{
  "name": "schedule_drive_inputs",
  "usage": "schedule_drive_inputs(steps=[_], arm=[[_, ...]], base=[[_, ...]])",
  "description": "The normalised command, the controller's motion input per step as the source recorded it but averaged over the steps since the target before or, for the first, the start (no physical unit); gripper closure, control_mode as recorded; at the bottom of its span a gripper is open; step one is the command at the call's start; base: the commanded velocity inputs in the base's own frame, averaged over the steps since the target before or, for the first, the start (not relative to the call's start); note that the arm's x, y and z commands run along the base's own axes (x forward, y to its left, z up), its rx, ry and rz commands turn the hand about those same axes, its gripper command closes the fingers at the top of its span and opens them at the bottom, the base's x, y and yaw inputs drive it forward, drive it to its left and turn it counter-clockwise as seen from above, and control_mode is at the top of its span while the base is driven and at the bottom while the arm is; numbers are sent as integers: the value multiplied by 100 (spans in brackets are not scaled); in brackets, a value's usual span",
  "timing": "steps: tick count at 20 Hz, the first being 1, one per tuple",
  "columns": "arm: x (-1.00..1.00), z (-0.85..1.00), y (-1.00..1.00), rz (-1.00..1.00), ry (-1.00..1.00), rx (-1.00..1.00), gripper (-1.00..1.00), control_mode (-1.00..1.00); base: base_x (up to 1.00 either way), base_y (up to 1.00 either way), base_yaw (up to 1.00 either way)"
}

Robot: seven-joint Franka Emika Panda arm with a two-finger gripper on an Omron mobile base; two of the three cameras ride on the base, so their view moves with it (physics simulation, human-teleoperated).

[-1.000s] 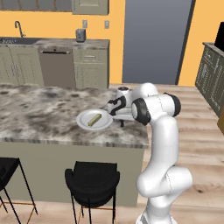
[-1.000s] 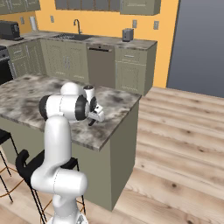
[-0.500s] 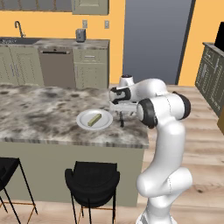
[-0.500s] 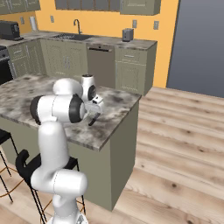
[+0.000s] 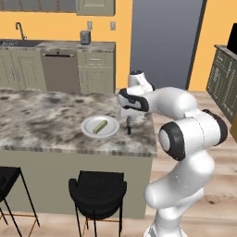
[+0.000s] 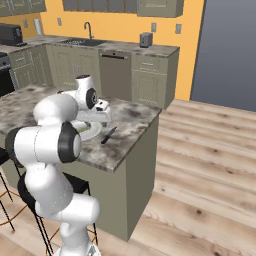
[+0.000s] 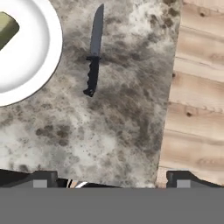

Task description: Retrieve the butter from the fridge and place it on a plate on the dining table. Then retrieve the butter knife by the fridge and place it near the plate.

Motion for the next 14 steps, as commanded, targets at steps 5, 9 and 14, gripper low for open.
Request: schedule_drive_inputs(steps=[5, 9, 14], arm=[[-86, 45, -2, 10, -2, -1, -100, -100], [-86, 41, -12, 2, 0, 4, -100, -100], [-83, 37, -14, 0, 0, 4, -100, -100]], base=[[0, 0, 0], [0, 0, 0], [0, 0, 0]])
